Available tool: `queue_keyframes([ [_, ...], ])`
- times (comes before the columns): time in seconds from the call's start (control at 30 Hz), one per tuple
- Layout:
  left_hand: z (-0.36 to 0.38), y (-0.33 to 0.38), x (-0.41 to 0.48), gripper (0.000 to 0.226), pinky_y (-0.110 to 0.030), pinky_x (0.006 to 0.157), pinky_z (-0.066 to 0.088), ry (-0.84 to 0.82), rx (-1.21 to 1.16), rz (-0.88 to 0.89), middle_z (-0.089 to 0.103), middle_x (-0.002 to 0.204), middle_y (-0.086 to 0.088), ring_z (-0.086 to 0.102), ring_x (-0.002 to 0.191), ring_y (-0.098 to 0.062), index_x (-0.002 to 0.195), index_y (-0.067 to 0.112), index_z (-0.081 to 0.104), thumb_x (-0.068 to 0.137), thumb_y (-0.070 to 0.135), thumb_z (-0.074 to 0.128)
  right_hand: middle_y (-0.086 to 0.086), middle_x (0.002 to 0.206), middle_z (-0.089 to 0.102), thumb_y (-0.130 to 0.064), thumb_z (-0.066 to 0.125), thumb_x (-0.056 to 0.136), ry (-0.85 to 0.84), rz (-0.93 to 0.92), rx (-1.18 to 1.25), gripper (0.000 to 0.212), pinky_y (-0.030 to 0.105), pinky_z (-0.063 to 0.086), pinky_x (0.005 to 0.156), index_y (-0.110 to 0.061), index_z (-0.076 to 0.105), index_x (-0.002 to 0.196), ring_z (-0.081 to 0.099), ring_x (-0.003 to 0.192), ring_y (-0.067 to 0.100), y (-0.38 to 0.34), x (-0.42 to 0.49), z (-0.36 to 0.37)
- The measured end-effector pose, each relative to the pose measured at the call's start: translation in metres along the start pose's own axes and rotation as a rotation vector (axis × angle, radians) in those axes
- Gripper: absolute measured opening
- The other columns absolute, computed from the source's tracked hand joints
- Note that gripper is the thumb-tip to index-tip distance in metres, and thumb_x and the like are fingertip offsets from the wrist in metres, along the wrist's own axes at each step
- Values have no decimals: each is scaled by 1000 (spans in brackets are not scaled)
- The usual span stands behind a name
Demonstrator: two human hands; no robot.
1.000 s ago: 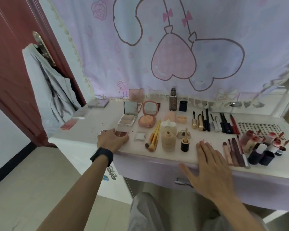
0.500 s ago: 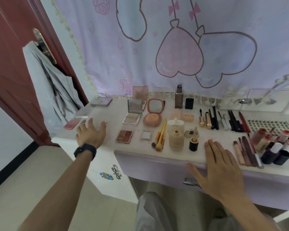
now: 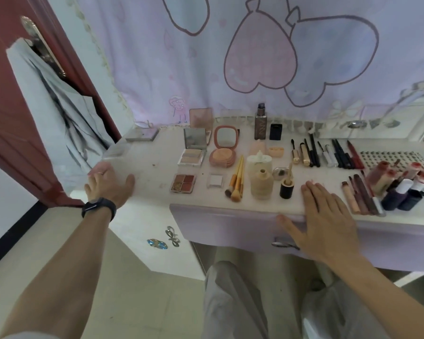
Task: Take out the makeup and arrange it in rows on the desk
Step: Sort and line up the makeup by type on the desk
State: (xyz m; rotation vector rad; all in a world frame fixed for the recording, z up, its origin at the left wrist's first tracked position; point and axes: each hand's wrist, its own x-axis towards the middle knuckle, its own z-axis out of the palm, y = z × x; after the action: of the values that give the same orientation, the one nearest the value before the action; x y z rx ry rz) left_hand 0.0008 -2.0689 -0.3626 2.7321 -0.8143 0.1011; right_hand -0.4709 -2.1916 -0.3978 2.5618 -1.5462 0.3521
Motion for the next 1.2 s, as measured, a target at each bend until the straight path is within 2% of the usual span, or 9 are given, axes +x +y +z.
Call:
queue_keyframes([
  [0.13,-3,-4,-7,73,-49,113,24,-23,2,11,42,146,-22,34,137,-38,147,11,34,94,59,43,13,159,36,-83,10,88,1,5,9,105,46,25,122,-5,37,152,32,148,28,-2,0,-2],
  [0.23,-6,2,-13,54,-48,110,33,28,-45,90,46,134,-21,43,125,-40,140,16,44,94,44,51,12,160,33,-83,10,87,-1,6,-2,105,44,23,123,-6,34,154,29,149,26,-1,0,-1],
  [0.37,-9,2,-15,35,-47,104,41,11,-40,127,45,122,-22,43,114,-42,129,17,58,97,23,45,10,163,29,-84,6,87,-11,0,-16,106,43,19,124,-7,30,156,25,151,25,-1,-1,-3],
  [0.5,-9,-1,-15,32,-44,106,37,67,-6,129,48,125,-20,45,114,-42,124,25,65,96,29,50,11,160,34,-84,7,87,-2,3,4,106,44,23,123,-6,34,154,29,149,26,-1,-1,-4],
  [0.6,-7,-5,-14,33,-45,108,38,-17,-135,86,47,130,-16,47,121,-40,125,32,59,93,33,52,13,158,38,-83,7,87,1,-2,31,107,46,27,121,-4,38,151,34,147,28,-1,-2,-4],
  [0.77,-2,-10,-10,18,-45,93,40,-30,-135,148,60,114,-15,48,107,-38,113,29,53,99,34,44,13,159,36,-83,9,88,9,-12,56,105,46,26,121,-4,36,152,33,148,28,0,-2,-2],
  [0.87,-3,-8,-16,36,-45,90,39,-10,-157,90,62,109,-20,49,104,-40,112,16,50,98,49,48,11,162,31,-84,8,87,0,-18,54,106,44,22,123,-6,31,155,28,150,26,2,-2,-2],
  [1.07,-44,40,-66,71,-35,85,48,21,-791,-97,67,107,2,61,101,-20,117,20,54,74,75,66,9,165,24,-86,3,86,-5,-30,71,107,42,15,125,-9,24,158,22,152,24,3,-2,-4],
  [1.2,-66,103,-116,69,-30,86,55,-36,-1149,-12,74,101,3,69,96,-13,112,23,58,64,68,82,8,165,23,-84,9,86,-24,-48,139,104,38,11,125,-10,25,157,20,153,23,7,-2,-7],
])
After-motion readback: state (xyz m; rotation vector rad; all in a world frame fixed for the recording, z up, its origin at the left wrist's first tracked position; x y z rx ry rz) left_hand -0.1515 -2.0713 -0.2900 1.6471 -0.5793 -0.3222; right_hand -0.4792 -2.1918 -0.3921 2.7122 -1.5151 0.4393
